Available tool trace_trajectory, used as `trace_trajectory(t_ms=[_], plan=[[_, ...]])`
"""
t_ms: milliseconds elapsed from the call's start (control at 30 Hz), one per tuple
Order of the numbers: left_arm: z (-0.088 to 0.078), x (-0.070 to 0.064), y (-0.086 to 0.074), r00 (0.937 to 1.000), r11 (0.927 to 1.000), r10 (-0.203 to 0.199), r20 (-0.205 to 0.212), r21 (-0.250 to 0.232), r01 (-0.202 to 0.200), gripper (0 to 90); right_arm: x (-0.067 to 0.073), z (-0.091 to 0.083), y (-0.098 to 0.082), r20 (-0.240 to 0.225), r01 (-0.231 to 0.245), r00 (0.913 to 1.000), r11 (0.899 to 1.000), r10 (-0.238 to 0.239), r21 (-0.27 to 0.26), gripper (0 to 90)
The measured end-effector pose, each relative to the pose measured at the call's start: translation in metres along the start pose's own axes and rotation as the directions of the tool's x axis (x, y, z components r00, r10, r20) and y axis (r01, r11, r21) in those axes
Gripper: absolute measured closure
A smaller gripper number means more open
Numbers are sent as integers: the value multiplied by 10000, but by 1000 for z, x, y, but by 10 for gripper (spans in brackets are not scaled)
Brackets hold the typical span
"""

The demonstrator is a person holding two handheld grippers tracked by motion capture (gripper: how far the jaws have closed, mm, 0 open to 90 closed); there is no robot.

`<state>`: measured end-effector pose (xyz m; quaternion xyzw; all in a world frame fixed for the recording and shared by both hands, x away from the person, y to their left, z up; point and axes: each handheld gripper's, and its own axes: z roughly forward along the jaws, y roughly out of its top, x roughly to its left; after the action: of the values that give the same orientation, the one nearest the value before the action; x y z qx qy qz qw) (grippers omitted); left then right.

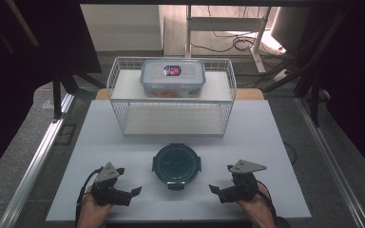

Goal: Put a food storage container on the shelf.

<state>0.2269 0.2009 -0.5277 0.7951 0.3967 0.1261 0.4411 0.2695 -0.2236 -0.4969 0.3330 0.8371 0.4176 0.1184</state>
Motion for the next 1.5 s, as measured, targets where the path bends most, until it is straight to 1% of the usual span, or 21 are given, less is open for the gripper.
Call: trace_trajectory(t_ms=[100,167,300,333,400,533,633,733,767,800,833,900,1000,1067,1167,1267,1333,1367,1400,1433,1500], plan=[[1,3,0,9997,9998,-115,220,-156,118,25,1,3,2,-34,-4,10000,9998,4,198,0],[3,4,0,9995,9998,-52,296,-207,58,24,2,4,4,-131,73,9999,9998,-71,161,0],[9,4,7,9953,9998,-220,940,19,219,14,3,4,13,-159,435,9989,9990,-434,105,0],[11,4,10,9944,9996,-259,1028,88,251,9,3,4,15,-169,475,9987,9989,-475,1,0],[13,3,16,9943,9997,-189,1049,158,173,6,1,5,19,-125,540,9985,9985,-539,32,0],[15,3,33,9936,9998,-113,1121,148,97,3,-4,9,25,-339,365,9988,9993,-365,-32,0],[20,4,48,9940,9998,-80,1093,176,61,1,-9,10,33,-484,-118,9988,9999,113,-94,0],[28,3,61,9941,9991,20,1086,412,-65,0,-11,12,43,-368,-307,9989,9995,303,-88,0],[32,3,66,9948,9988,-20,1014,482,-29,0,-12,13,45,-390,-354,9986,9994,352,-36,0],[35,4,68,9942,9988,-96,1068,492,43,0,-14,15,49,-442,-427,9981,9991,431,83,0],[38,5,71,9921,9987,-229,1235,490,169,0,-14,18,50,-432,-460,9980,9989,465,125,0],[45,8,76,9857,9981,-464,1620,465,393,0,-15,22,54,-611,-467,9970,9984,486,317,0],[54,11,83,9809,9976,-547,1865,512,459,0,-14,31,60,-1030,-568,9928,9972,616,488,0],[58,13,86,9782,9970,-636,1976,552,537,0,-13,38,64,-1191,-631,9904,9961,702,618,0],[67,16,84,9671,9935,-990,2342,775,829,1,-15,51,67,-1391,-762,9864,9933,879,869,0],[75,17,77,9532,9855,-1280,2739,1429,913,14,-18,65,66,-1737,-978,9778,9881,1176,1187,12],[76,19,73,9273,9785,-1686,3343,1705,1164,42,-17,70,65,-2002,-1057,9708,9849,1320,1370,25],[76,18,72,9189,9745,-1812,3504,1895,1199,61,-17,72,64,-2223,-1217,9629,9814,1530,1482,40],[76,18,71,9148,9721,-1870,3579,2016,1198,85,-18,73,63,-2477,-1337,9537,9780,1709,1599,63],[75,18,69,9035,9696,-2053,3762,2040,1354,110,-18,74,62,-2743,-1423,9433,9742,1871,1753,90],[73,18,67,9009,9669,-2223,3727,2033,1545,146,-18,74,59,-3084,-1431,9290,9670,2047,2107,138]])
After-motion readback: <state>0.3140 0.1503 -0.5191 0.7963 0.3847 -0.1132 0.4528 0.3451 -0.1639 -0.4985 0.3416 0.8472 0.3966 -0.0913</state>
